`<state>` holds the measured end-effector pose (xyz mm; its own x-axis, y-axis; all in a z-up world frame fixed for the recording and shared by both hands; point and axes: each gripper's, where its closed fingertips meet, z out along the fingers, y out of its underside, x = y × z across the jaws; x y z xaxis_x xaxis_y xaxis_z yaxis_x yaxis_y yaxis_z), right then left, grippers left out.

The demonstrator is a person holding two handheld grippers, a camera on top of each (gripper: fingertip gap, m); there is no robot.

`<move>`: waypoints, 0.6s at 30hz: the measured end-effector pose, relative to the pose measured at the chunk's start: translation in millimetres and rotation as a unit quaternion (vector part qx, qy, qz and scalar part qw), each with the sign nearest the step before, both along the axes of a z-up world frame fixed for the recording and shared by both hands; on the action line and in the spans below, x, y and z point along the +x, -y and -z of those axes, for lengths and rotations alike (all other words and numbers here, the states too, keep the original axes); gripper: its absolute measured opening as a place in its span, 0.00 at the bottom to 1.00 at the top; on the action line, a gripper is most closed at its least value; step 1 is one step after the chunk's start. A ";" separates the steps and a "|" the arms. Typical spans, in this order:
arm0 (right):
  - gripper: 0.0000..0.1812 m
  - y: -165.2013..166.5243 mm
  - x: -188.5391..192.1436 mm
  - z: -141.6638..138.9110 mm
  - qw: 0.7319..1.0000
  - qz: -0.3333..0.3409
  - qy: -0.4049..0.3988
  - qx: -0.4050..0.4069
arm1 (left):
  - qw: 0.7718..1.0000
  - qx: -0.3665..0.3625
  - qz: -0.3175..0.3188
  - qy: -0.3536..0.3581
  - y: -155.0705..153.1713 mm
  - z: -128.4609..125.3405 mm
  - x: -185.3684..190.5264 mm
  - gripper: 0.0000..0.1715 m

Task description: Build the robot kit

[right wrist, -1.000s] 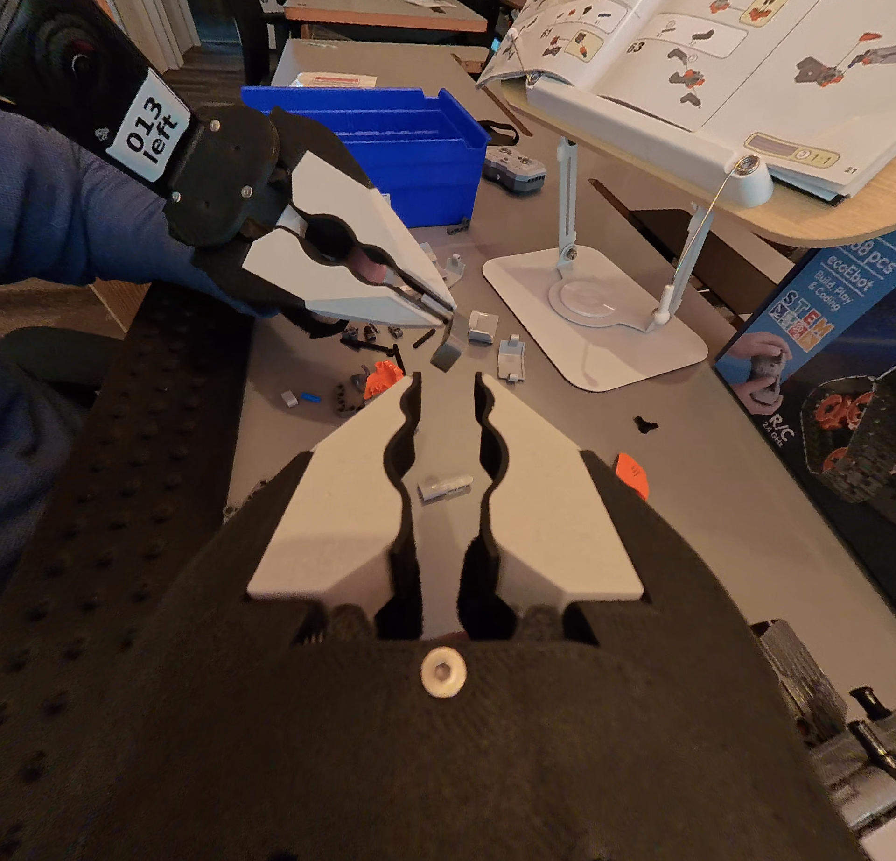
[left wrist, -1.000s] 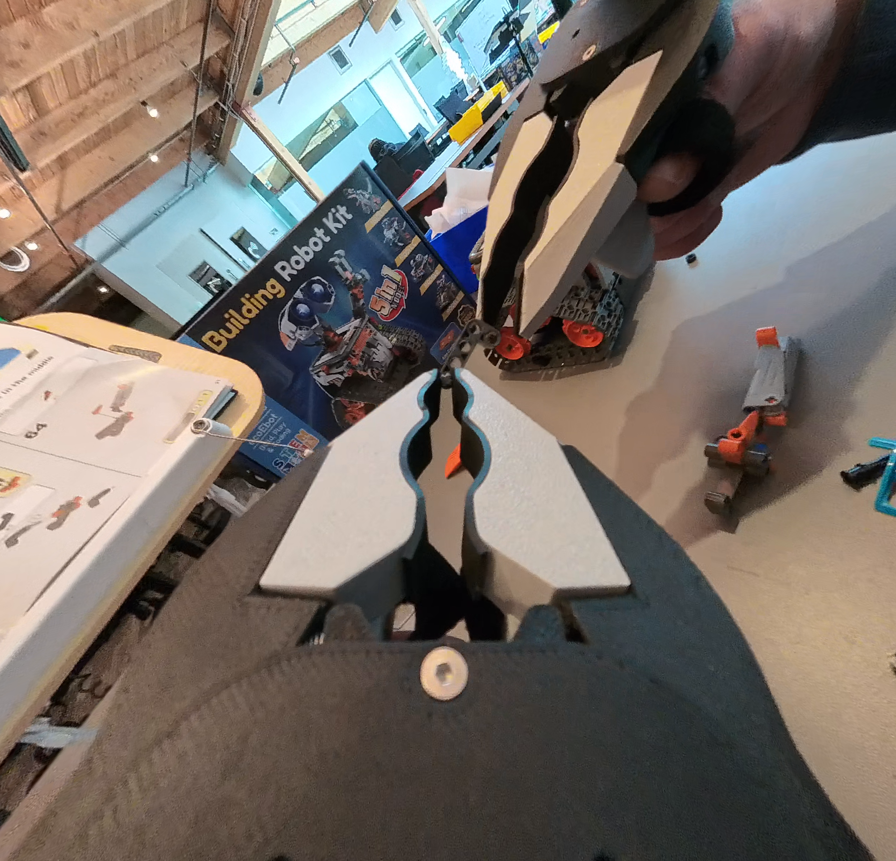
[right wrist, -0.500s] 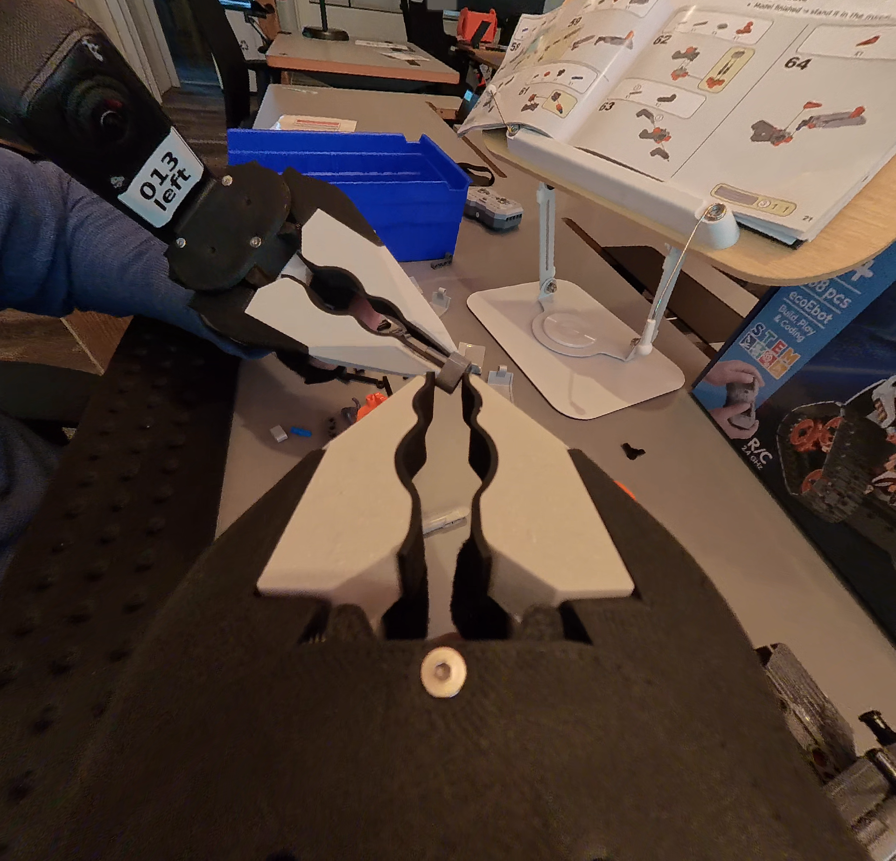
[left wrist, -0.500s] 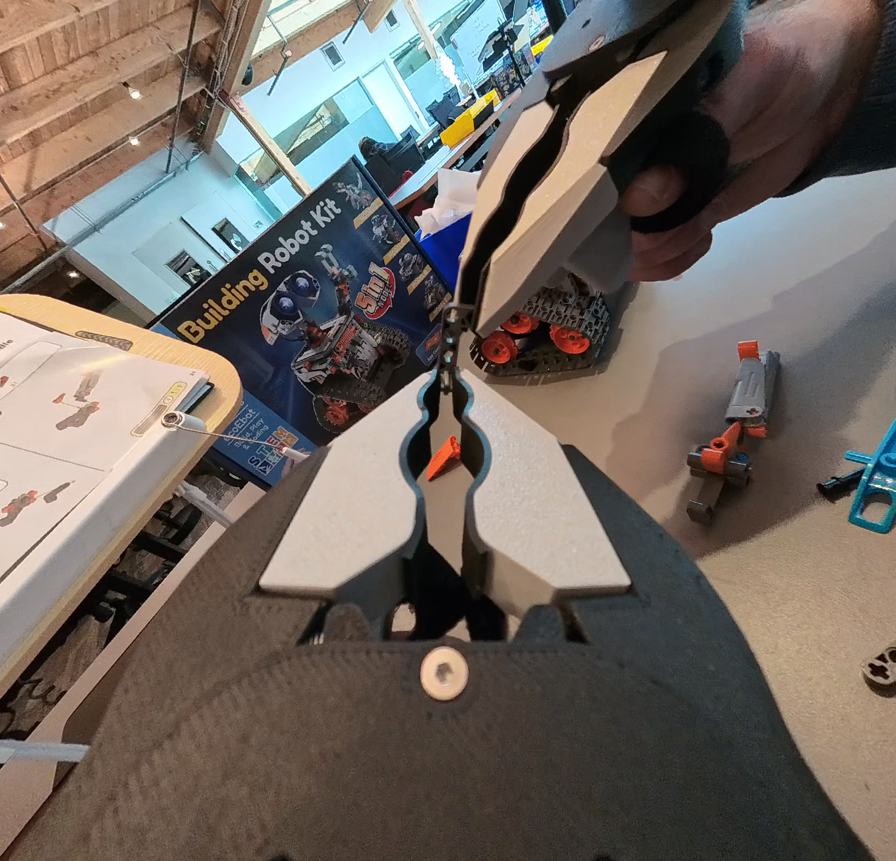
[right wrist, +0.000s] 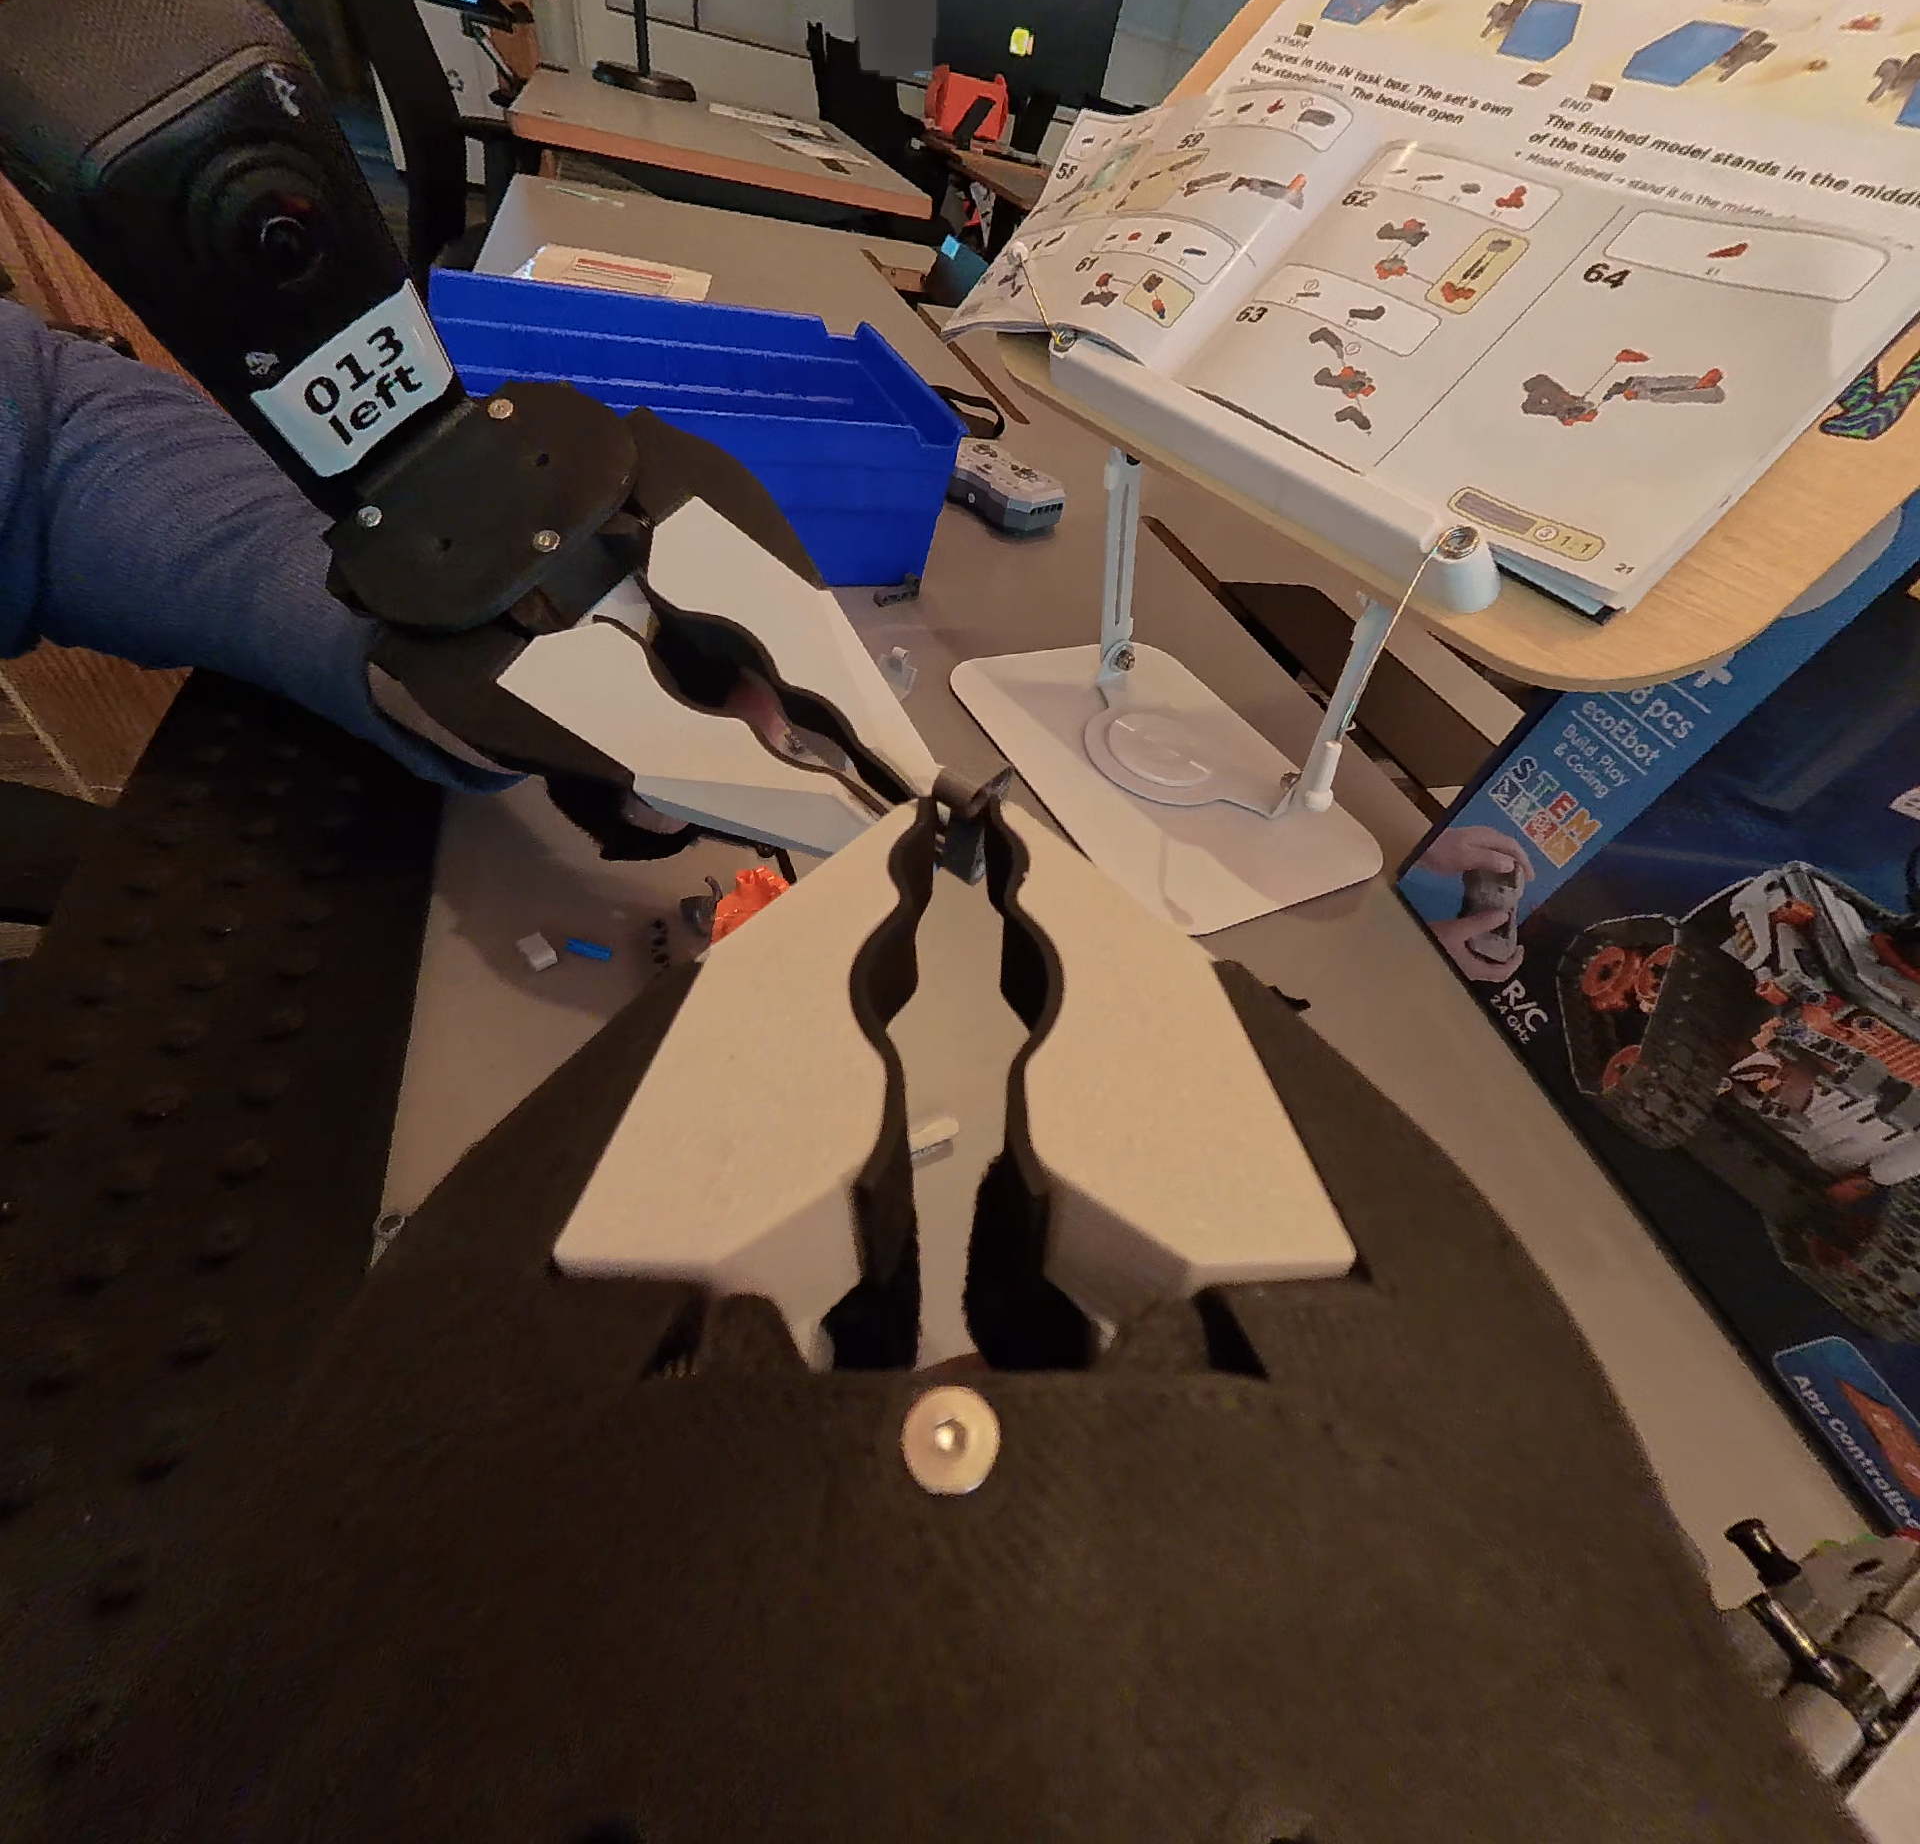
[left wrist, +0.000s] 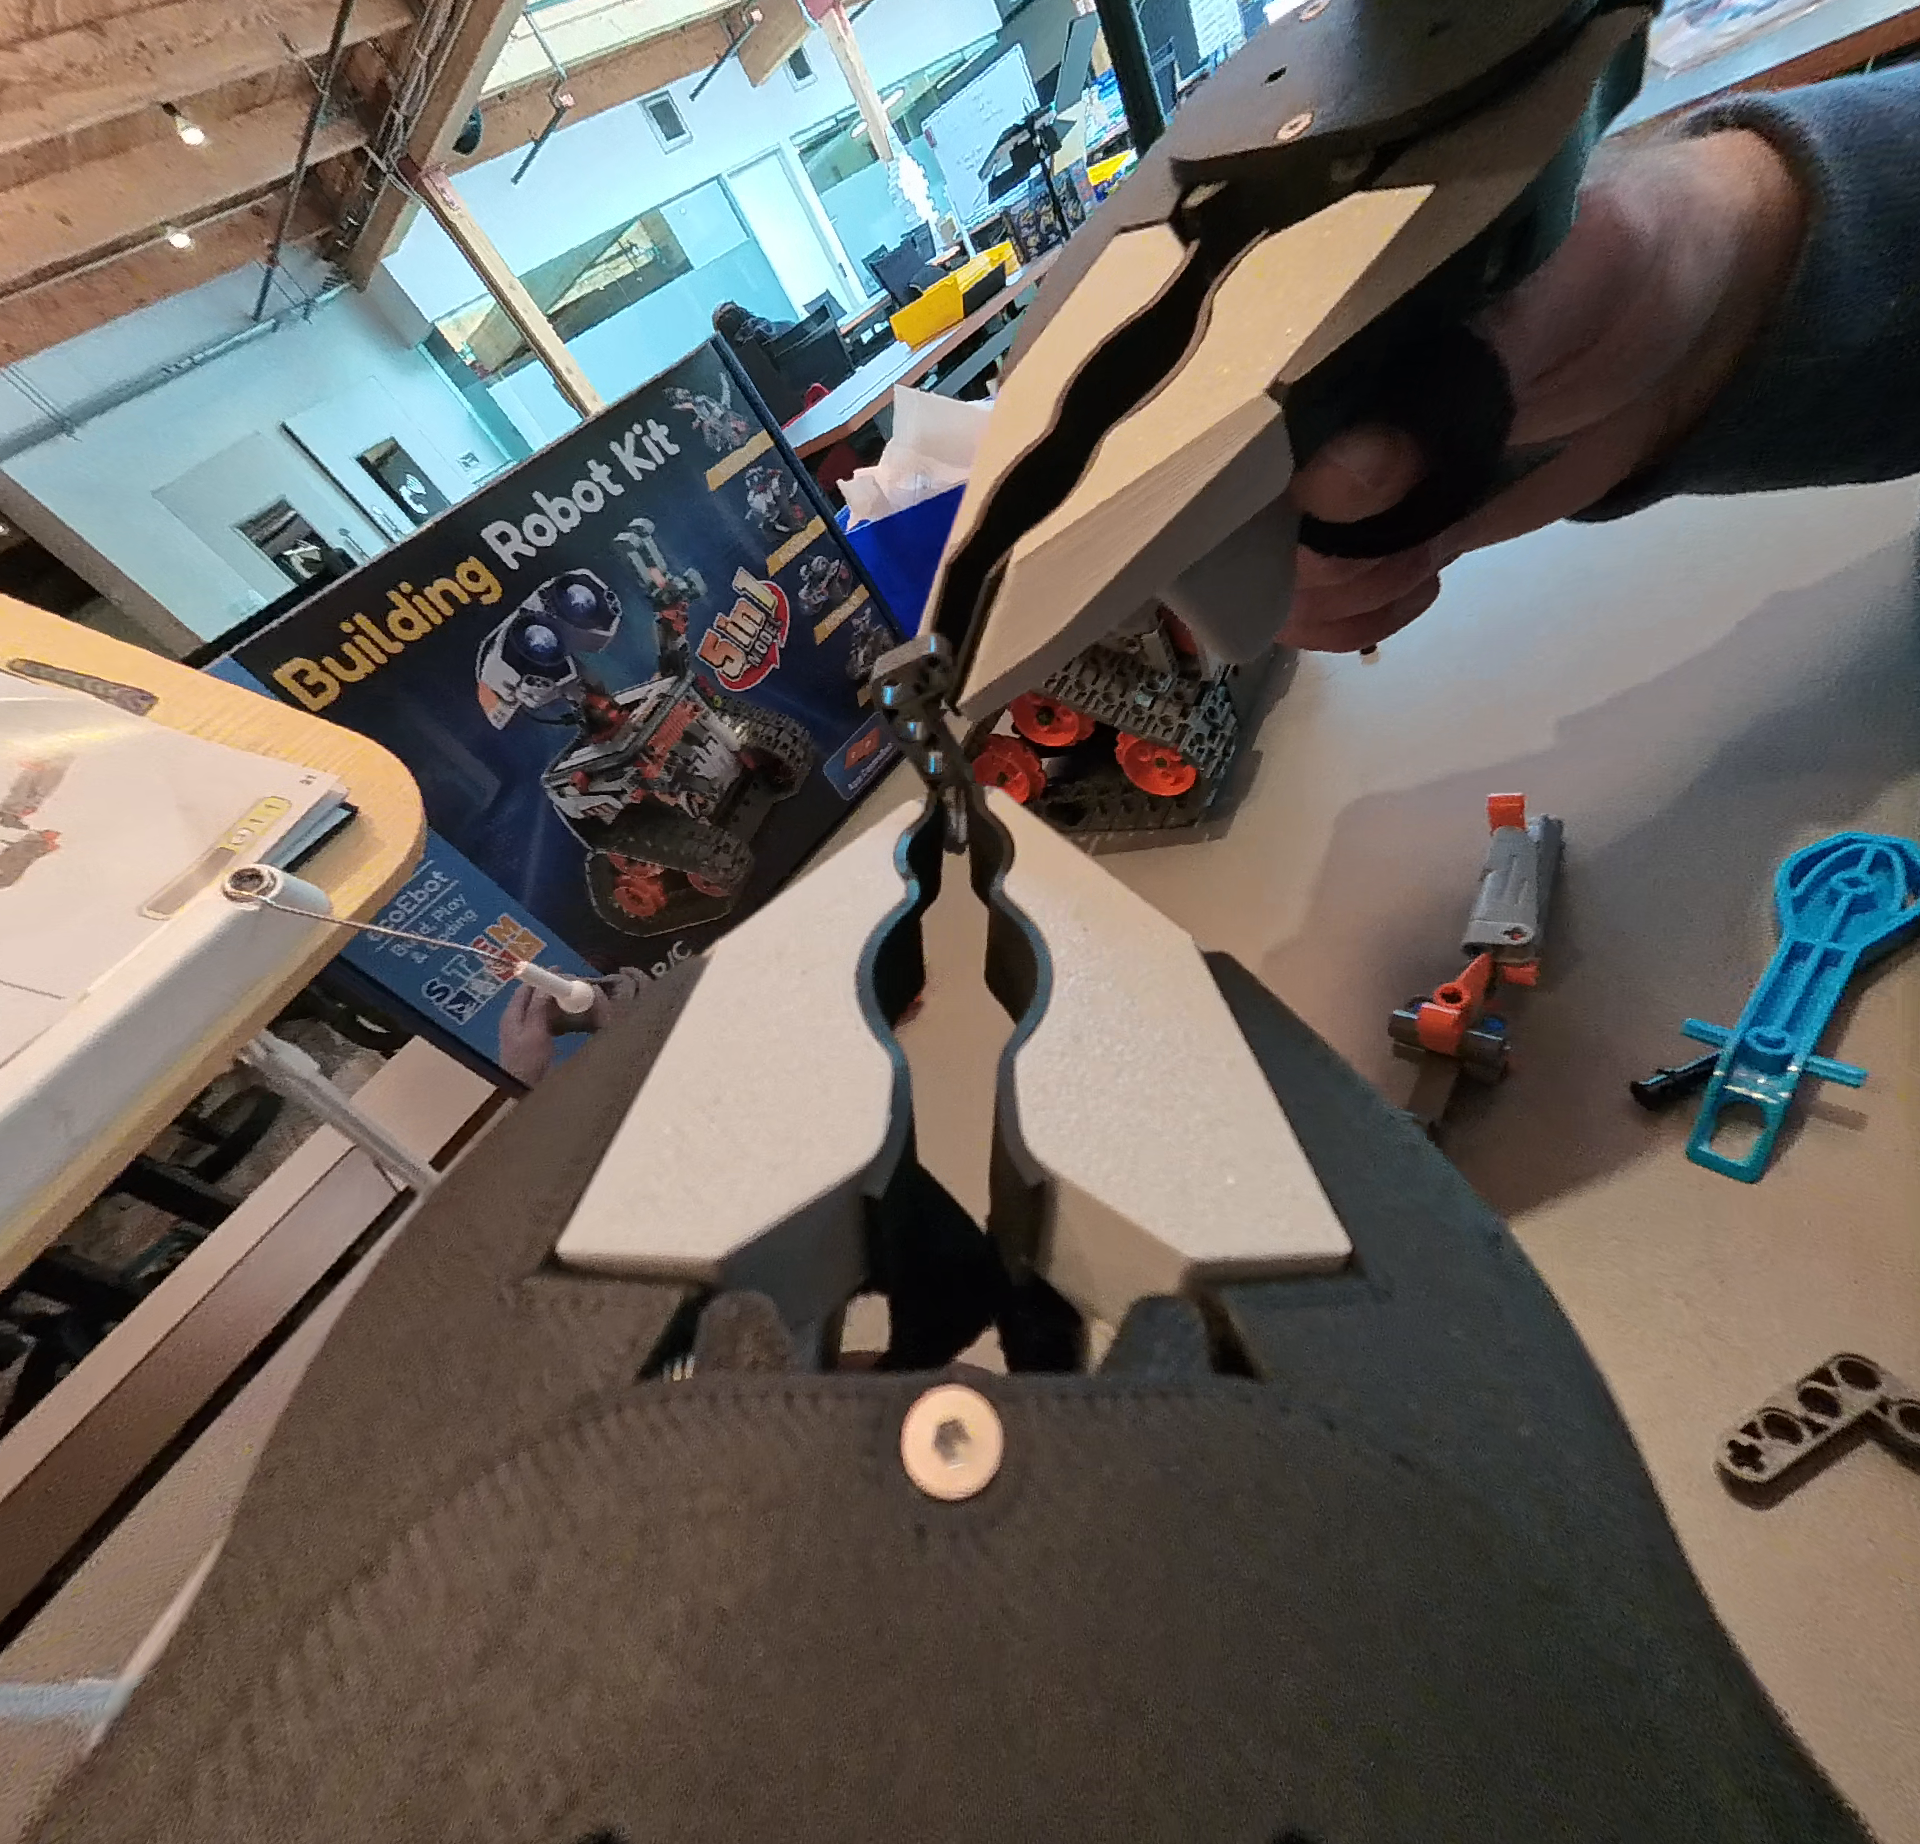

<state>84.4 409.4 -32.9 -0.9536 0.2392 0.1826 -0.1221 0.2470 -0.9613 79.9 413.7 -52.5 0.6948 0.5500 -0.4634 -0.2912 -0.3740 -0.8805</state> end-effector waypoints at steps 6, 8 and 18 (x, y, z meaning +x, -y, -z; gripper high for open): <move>0.01 -0.8 -2.3 -3.4 1.000 0.007 -0.012 -0.005 | 0.998 0.046 0.020 0.044 -2.0 -4.4 2.1 0.01; 0.04 -4.7 -4.5 -7.5 1.000 0.015 -0.020 -0.010 | 0.995 0.071 0.026 0.070 -1.3 -6.2 0.7 0.01; 0.10 -8.7 -8.7 -0.2 1.000 0.011 0.010 -0.015 | 0.974 0.158 0.070 0.145 -1.4 -15.5 2.7 0.01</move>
<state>75.7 418.1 -32.7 -0.9518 0.2648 0.1551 -0.0969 0.2205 -0.9706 82.6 415.1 -37.0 0.8495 0.5243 -0.0592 -0.0411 -0.0462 -0.9981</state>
